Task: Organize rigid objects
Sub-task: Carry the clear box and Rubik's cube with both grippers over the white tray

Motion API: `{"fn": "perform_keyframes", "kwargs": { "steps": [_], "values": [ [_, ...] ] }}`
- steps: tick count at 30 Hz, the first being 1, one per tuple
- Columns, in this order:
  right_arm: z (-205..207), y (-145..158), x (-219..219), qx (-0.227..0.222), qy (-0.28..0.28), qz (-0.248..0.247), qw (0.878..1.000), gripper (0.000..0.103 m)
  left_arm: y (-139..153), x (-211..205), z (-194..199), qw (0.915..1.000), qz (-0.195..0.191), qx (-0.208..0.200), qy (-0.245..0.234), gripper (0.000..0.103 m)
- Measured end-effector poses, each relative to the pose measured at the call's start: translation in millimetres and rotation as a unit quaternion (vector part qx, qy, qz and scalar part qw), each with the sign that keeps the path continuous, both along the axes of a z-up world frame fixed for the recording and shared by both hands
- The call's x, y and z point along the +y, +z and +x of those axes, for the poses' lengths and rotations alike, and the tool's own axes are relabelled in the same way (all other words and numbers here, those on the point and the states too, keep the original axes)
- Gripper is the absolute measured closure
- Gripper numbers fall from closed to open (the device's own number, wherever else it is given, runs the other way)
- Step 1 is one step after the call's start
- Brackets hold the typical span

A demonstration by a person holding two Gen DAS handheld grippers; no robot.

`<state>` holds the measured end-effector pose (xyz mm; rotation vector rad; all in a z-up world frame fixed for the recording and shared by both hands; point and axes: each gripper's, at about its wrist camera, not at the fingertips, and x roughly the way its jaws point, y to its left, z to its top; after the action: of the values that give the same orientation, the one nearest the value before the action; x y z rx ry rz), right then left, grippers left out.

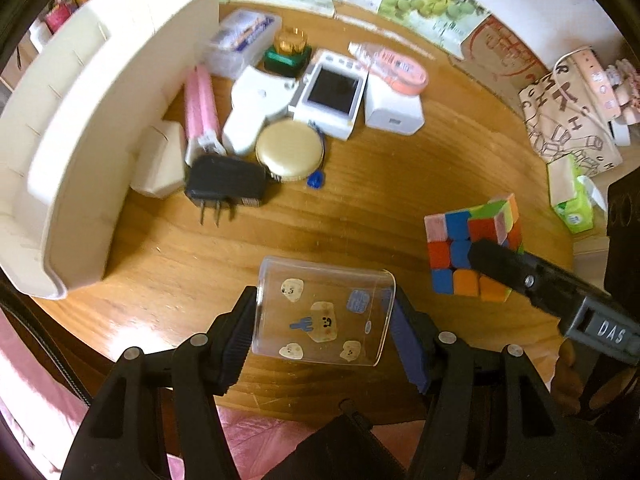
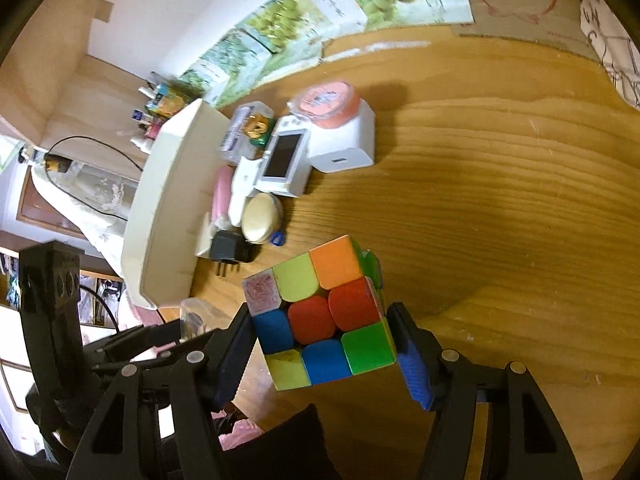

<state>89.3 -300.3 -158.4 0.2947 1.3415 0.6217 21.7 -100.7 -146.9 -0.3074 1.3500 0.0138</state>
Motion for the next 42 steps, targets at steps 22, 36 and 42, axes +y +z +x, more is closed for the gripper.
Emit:
{"fn": "perform_keyframes", "kwargs": {
  "steps": [22,36,42],
  "values": [
    [-26,55,79,-0.131,0.011,0.099,0.986,0.036,75,110,19,0.9874,0.003,-0.158,0.009,0.036],
    [-25,73,181,-0.176,0.022,0.134,0.975,0.036,108,208,21,0.9656,0.001,-0.260,0.012,0.036],
    [-25,72,225,-0.191,0.019,0.139,0.972,0.036,106,246,24,0.9619,0.001,-0.273,0.000,0.036]
  ]
}}
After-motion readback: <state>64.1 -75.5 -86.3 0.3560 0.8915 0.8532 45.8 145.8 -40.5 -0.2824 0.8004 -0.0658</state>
